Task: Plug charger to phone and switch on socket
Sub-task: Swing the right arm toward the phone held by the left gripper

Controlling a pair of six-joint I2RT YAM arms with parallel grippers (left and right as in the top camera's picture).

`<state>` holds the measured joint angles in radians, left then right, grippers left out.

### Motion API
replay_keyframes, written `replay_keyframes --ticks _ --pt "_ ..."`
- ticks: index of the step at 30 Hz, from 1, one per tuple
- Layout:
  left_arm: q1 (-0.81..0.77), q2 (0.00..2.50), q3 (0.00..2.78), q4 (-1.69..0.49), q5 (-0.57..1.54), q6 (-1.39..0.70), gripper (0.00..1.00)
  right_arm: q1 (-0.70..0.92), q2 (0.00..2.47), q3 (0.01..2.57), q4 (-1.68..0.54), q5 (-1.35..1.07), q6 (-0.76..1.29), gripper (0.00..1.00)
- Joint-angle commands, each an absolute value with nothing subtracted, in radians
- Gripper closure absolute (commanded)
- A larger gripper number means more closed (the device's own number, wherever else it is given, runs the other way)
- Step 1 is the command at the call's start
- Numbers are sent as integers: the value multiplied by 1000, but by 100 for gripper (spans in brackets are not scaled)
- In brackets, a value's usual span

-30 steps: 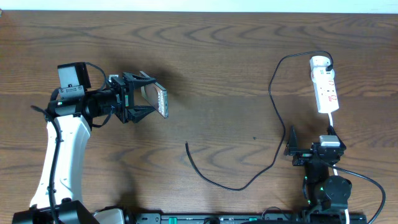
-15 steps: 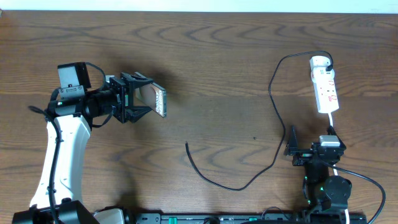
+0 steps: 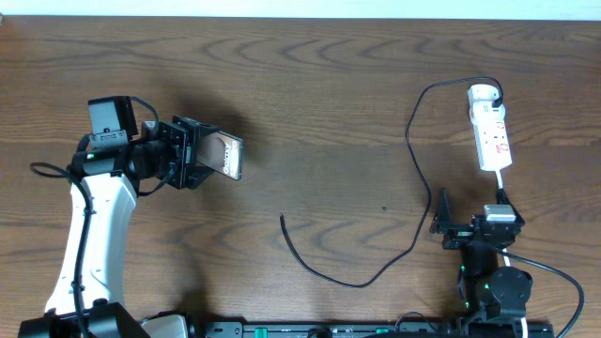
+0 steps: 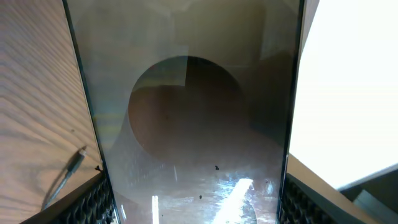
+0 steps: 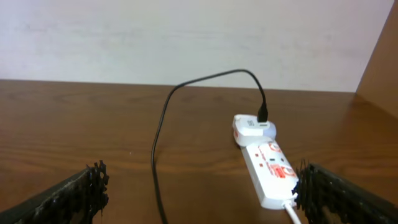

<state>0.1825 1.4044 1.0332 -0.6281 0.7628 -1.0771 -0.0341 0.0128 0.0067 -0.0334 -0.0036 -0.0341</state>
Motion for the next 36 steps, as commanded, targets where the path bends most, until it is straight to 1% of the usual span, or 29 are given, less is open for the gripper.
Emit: replay_keyframes --ticks 1,6,10,12,14,17,20,23,26,29,32,33,35,36 --pt "187 1412 1049 -627 747 -1064 93 -34 9 6 7 9 -42 1" --pt "187 1451 1049 -623 748 -1064 93 -34 9 6 90 -39 -20 1" --pt "187 1479 1049 -622 747 -1064 93 -34 11 9 129 -196 -17 1" --pt "187 1487 1049 -617 746 -1064 93 -34 17 24 139 -231 18 1" --pt "187 1490 1049 -605 746 -1064 93 -34 45 61 137 -261 56 1" --pt "187 1491 1049 -583 746 -1064 93 -34 140 149 115 -313 56 1" --pt "187 1491 1049 -573 738 -1064 93 -34 316 300 57 -370 55 1" --pt "186 1491 1049 -574 714 -1063 93 -34 551 496 -40 -473 47 1" --pt "184 1491 1049 -574 694 -1064 93 -31 838 739 -192 -672 46 1" --pt "184 1491 1049 -574 678 -1070 93 -24 1105 949 -307 -970 29 1" --pt "184 1491 1049 -574 656 -1076 93 -25 1316 1071 -276 -1229 29 1" --pt "184 1491 1049 -574 645 -1076 93 -25 1379 1097 -248 -1258 41 1" --pt "184 1491 1049 -574 630 -1077 93 -19 1478 1121 -155 -1320 155 1" --pt "184 1491 1049 -574 626 -1080 93 -8 1533 1124 -66 -1338 244 1"
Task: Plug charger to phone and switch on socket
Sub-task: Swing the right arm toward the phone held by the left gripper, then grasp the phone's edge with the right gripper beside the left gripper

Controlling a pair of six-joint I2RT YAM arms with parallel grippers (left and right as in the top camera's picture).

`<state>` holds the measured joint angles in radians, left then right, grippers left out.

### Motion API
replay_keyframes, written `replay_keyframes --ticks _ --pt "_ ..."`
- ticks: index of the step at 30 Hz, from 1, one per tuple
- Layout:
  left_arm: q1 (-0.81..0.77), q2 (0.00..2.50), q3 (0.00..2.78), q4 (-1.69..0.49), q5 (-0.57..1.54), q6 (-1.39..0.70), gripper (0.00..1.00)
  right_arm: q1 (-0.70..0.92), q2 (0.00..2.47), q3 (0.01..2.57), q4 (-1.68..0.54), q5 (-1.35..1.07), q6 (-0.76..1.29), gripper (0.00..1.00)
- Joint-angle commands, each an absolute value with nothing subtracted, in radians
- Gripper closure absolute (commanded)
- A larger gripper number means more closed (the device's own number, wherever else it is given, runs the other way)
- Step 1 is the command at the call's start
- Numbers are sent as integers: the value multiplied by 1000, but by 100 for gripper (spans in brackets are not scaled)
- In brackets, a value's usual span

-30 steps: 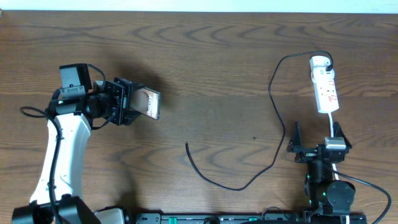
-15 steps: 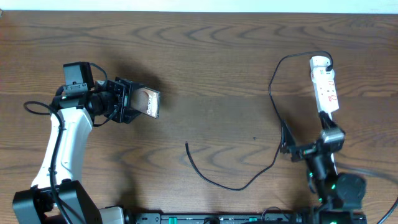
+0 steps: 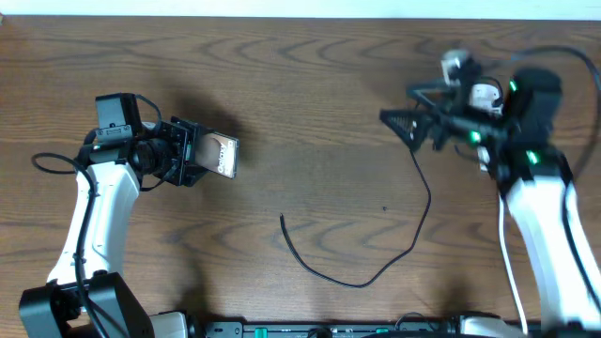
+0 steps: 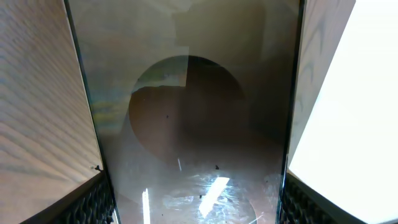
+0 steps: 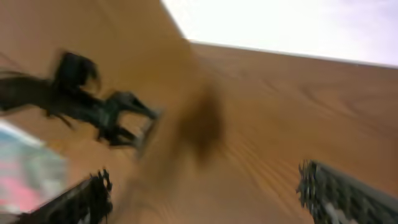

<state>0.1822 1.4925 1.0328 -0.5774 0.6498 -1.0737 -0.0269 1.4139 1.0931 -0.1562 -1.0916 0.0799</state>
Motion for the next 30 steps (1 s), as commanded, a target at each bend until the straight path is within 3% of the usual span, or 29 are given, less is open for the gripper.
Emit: replay_keyframes --ticks 1,6,11,18,23,30 --pt "184 1491 1049 -574 619 -1082 93 2 1572 1124 4 -1338 321 1" --pt "171 1491 1049 -574 569 -1151 93 123 1781 1124 270 -1311 685 1" --pt "111 1491 1049 -574 498 -1229 93 304 1914 1124 412 -1215 809 1" --pt "10 1491 1049 -574 374 -1349 93 486 1958 1124 518 -1060 846 4" --pt "-33 1491 1049 -574 329 -1437 93 533 1958 1124 524 -1002 845 16" --pt "-50 1491 1049 -574 323 -1547 93 562 1958 1124 524 -992 791 14"
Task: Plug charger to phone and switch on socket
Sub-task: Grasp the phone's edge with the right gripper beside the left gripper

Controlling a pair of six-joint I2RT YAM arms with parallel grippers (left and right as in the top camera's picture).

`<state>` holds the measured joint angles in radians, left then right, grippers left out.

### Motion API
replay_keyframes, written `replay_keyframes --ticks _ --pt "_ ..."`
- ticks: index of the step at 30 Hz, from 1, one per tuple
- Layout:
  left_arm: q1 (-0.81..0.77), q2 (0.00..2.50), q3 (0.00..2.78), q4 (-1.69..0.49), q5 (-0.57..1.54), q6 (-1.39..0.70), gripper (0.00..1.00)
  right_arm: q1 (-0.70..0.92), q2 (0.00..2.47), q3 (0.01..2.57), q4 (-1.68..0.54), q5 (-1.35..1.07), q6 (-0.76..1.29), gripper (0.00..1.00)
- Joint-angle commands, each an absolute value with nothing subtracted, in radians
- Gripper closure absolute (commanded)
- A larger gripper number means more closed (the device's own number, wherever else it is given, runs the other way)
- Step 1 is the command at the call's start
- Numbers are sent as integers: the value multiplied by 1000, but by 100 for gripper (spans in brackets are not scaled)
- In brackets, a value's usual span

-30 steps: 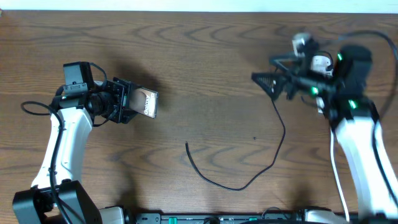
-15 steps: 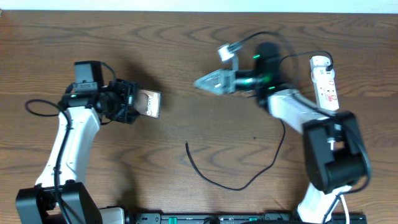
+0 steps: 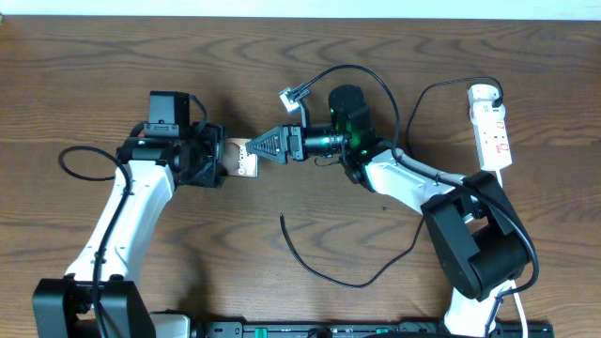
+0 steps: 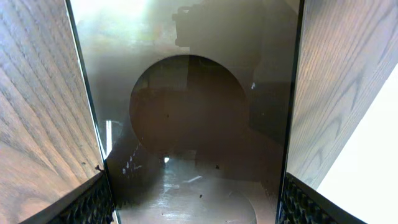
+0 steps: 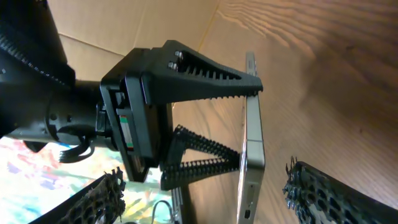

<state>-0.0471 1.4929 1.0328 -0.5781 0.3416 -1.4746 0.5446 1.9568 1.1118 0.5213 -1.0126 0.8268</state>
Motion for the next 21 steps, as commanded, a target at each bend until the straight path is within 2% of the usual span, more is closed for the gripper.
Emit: replay_keyframes --ticks 1,16,21 --pt "-50 1491 1049 -574 324 -1553 93 565 1958 1124 524 -992 781 14" --pt "-57 1491 1049 -575 397 -1578 93 595 1958 1124 449 -921 652 18" --pt "-87 1491 1049 -574 393 -1576 93 598 1958 1124 449 -905 645 27"
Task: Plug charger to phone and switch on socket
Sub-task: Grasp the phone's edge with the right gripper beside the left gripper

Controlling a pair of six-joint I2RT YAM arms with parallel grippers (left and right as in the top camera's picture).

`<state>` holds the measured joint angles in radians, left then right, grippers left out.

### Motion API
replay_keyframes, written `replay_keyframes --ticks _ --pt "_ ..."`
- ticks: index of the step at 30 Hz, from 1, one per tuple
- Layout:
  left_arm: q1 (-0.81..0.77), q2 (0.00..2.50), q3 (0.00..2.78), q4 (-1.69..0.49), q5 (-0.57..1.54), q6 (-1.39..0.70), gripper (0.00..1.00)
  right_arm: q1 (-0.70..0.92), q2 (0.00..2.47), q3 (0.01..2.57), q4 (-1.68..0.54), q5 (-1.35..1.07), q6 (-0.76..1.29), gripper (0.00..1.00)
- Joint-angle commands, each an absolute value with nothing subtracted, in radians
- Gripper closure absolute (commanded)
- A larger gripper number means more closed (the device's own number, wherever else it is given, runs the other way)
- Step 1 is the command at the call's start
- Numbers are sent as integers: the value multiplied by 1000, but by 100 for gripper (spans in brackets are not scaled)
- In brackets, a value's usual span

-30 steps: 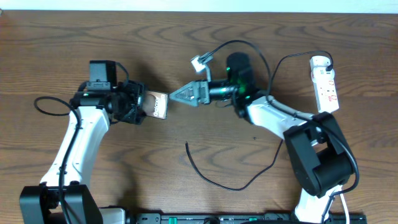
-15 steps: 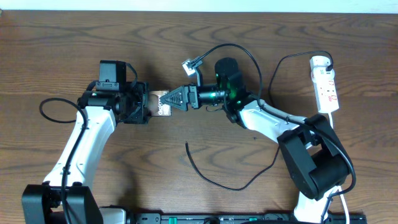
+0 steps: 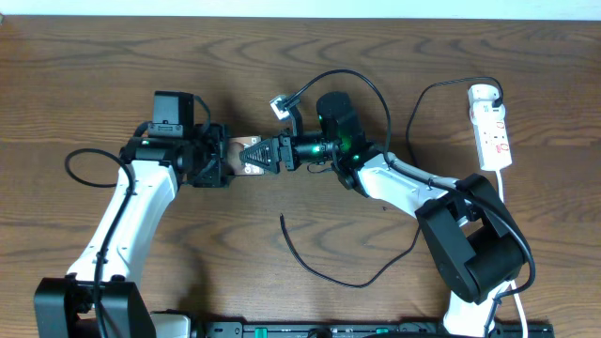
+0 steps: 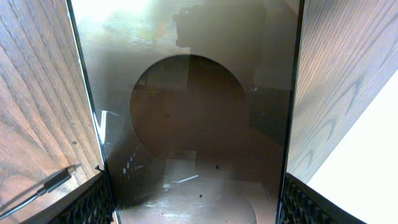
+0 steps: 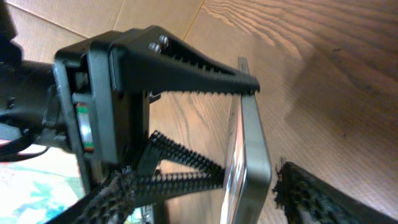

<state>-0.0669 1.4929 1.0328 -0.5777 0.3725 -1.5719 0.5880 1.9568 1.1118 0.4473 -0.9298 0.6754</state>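
My left gripper (image 3: 233, 156) is shut on the phone (image 3: 249, 153) and holds it on edge above the table, left of centre. The dark screen (image 4: 186, 112) fills the left wrist view between the fingers (image 4: 93, 202). My right gripper (image 3: 257, 155) is open, and its fingers (image 5: 311, 196) stand on either side of the phone's free end (image 5: 252, 149). The black cable (image 3: 413, 235) runs from the white charger (image 3: 484, 93) in the power strip (image 3: 495, 137). Its loose plug end (image 3: 283, 218) lies on the table, also seen in the left wrist view (image 4: 61, 180).
The wooden table (image 3: 310, 66) carries only the cable and the strip at the far right. The right arm (image 3: 404, 183) stretches across the middle above the cable. A cable loop from the right arm (image 3: 352, 80) arches behind it.
My right gripper has moved a little left, so its open fingers now straddle the phone's end. The cable's plug end has come into the left wrist view.
My left gripper held the phone at the left throughout. The right arm was folded at the front right, then was up near the power strip. Later it reached to the centre, open before the phone, which the left arm had brought rightward.
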Motion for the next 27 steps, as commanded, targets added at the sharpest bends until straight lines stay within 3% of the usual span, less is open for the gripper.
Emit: replay_keyframes --ticks 1,9,27 --pt "-95 1491 1049 -574 391 -1576 93 598 1958 1124 448 -902 645 31" --pt "-118 1491 1049 -573 369 -1577 93 598 1958 1124 414 -879 646 48" --pt "-124 1491 1049 -562 350 -1577 93 626 1958 1124 352 -775 759 42"
